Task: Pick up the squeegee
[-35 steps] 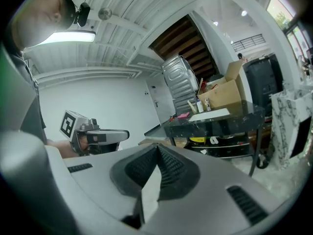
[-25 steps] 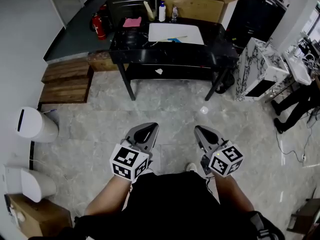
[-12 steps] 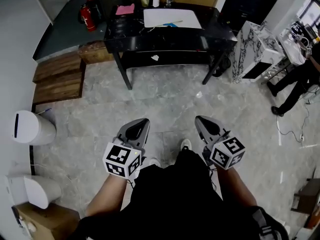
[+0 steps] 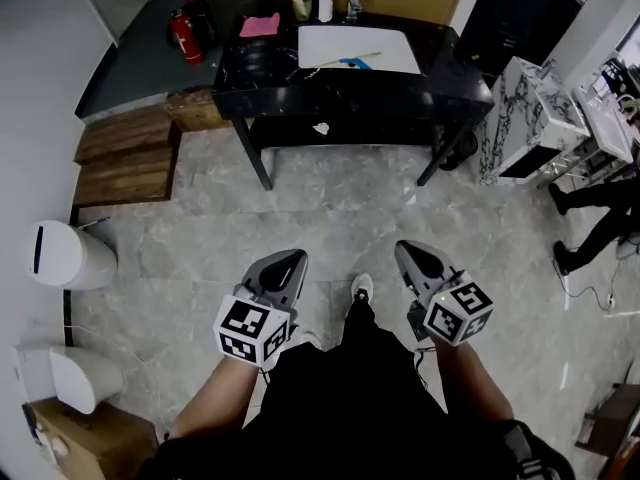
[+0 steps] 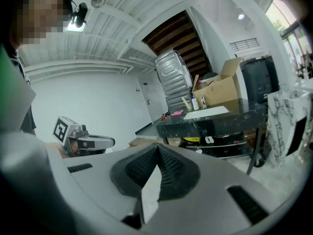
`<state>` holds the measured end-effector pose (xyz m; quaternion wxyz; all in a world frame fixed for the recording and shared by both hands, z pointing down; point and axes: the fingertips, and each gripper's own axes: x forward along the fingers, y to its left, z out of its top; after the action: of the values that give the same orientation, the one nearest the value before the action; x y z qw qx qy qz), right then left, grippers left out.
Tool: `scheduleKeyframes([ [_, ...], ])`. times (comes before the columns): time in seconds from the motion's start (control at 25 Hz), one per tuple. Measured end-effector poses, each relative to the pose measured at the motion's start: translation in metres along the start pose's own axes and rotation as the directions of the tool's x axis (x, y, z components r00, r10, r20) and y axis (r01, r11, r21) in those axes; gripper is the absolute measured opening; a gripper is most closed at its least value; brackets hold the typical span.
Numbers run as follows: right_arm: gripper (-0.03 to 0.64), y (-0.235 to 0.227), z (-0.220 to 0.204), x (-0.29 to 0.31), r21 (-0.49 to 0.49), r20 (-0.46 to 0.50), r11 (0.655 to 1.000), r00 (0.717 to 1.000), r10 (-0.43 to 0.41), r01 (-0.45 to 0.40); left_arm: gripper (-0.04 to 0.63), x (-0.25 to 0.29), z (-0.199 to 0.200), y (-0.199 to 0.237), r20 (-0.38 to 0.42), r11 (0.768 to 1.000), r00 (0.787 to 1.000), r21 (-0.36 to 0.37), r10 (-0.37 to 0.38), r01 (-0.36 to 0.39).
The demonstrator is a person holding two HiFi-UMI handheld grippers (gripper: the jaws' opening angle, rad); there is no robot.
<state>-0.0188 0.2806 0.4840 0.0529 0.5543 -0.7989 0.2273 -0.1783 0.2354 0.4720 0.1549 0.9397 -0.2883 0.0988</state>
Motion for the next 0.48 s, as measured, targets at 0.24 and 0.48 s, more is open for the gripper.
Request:
scheduleKeyframes([
  [0.24,0.009,-0.057,0.04,0.033,-0.025,0.015,0.999,0.999,0.041,-0.041,0.017,0.065,0.031,0.012,-0.002,1.0,1.0,0.015,0.023,-0.023],
  [0.48,0.009,-0.121,0.074,0.053,-0.018,0.034,0.999,0.999,0.037,-0.036,0.017,0.135,0.065,0.018,0.006,0.999,1.0,0.029,0.028,-0.028],
])
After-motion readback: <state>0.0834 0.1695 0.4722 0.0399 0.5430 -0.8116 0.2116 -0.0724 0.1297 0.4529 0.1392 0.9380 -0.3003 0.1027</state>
